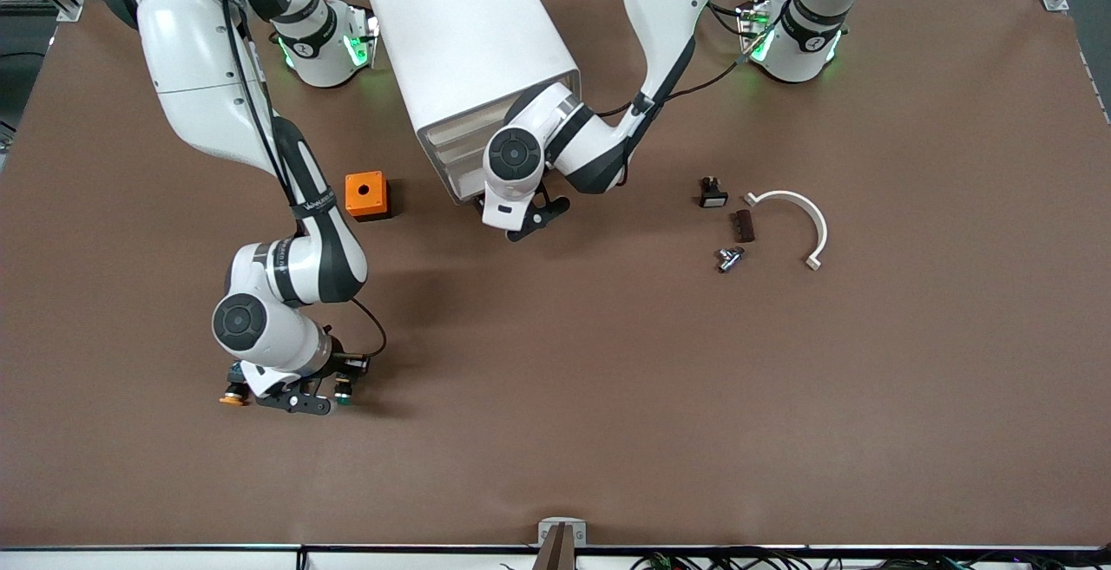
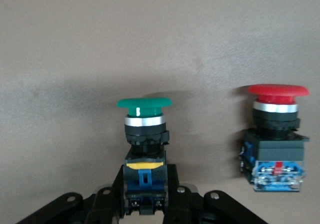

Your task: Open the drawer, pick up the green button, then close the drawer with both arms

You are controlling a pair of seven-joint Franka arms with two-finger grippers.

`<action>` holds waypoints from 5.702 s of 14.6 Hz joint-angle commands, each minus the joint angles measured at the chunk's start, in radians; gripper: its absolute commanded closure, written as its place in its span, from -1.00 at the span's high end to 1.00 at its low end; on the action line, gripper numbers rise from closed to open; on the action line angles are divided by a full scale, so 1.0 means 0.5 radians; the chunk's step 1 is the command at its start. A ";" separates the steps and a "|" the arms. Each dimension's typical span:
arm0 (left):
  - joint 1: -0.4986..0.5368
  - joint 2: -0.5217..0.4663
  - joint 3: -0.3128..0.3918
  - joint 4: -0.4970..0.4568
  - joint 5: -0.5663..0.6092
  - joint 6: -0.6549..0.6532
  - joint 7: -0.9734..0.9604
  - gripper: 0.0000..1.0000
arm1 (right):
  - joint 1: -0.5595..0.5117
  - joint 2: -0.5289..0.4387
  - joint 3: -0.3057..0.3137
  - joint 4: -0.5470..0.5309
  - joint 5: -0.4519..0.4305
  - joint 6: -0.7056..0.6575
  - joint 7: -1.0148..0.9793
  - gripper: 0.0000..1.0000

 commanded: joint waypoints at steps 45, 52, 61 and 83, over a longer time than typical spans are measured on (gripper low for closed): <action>1.856 -1.271 0.021 -0.079 0.671 -1.110 2.241 0.99 | -0.630 -1.227 -0.003 0.045 -0.314 -1.481 -0.747 1.00; 1.979 -1.268 -0.120 -0.082 0.788 -1.088 2.278 0.99 | -0.615 -1.202 0.000 0.186 -0.317 -1.475 -0.716 1.00; 1.994 -1.562 -0.133 -0.422 0.804 -1.021 2.490 0.99 | -0.636 -1.346 0.007 0.158 -0.283 -1.665 -0.719 1.00; 2.003 -1.796 -0.268 -0.518 0.902 -1.039 2.456 0.99 | -0.593 -1.635 0.004 -0.065 -0.280 -1.733 -0.722 1.00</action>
